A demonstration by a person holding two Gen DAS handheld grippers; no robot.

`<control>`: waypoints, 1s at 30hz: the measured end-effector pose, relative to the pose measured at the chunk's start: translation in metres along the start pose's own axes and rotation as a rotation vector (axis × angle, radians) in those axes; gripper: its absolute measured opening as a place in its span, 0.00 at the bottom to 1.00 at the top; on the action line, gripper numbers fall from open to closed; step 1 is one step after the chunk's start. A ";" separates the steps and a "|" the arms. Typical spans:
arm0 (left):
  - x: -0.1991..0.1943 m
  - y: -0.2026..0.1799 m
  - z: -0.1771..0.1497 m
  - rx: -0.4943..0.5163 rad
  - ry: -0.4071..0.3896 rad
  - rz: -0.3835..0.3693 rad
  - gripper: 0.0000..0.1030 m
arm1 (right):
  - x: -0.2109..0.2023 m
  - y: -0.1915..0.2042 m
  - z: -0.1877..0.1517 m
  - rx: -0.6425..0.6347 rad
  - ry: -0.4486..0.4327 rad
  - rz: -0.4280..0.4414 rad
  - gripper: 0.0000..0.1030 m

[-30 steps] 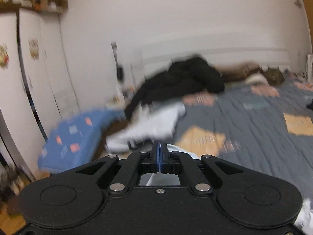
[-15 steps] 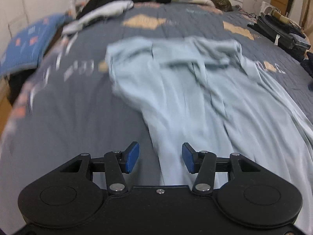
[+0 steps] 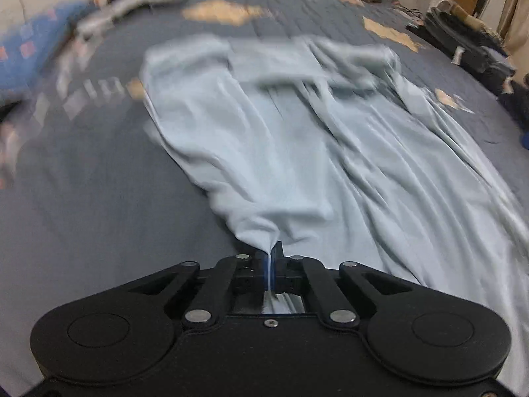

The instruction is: Fold clothes

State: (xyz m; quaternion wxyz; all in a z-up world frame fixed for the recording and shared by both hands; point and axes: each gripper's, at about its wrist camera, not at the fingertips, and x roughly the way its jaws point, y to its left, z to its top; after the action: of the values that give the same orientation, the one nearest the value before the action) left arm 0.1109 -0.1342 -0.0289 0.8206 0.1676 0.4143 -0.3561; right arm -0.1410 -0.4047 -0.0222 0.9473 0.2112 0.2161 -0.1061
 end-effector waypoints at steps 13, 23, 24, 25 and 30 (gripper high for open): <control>-0.037 0.093 0.180 -0.134 -0.217 0.506 0.08 | 0.007 0.000 -0.002 -0.011 0.022 0.003 0.52; -0.081 0.033 0.008 0.107 -0.079 0.254 0.46 | 0.006 0.011 -0.002 -0.033 0.032 0.038 0.52; -0.088 0.032 -0.014 0.105 -0.055 0.231 0.46 | 0.005 0.014 -0.002 -0.036 0.034 0.048 0.52; -0.094 0.033 -0.038 0.094 -0.024 0.200 0.46 | 0.005 0.017 -0.002 -0.040 0.037 0.057 0.52; -0.115 0.065 -0.120 -0.083 0.069 0.096 0.46 | 0.004 0.043 -0.005 -0.064 0.054 0.124 0.52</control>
State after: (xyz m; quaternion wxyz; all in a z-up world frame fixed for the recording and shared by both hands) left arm 0.0444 0.0296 -0.0104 0.8282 0.1653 0.4484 -0.2927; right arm -0.1265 -0.3647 -0.0128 0.9522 0.1965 0.2314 -0.0342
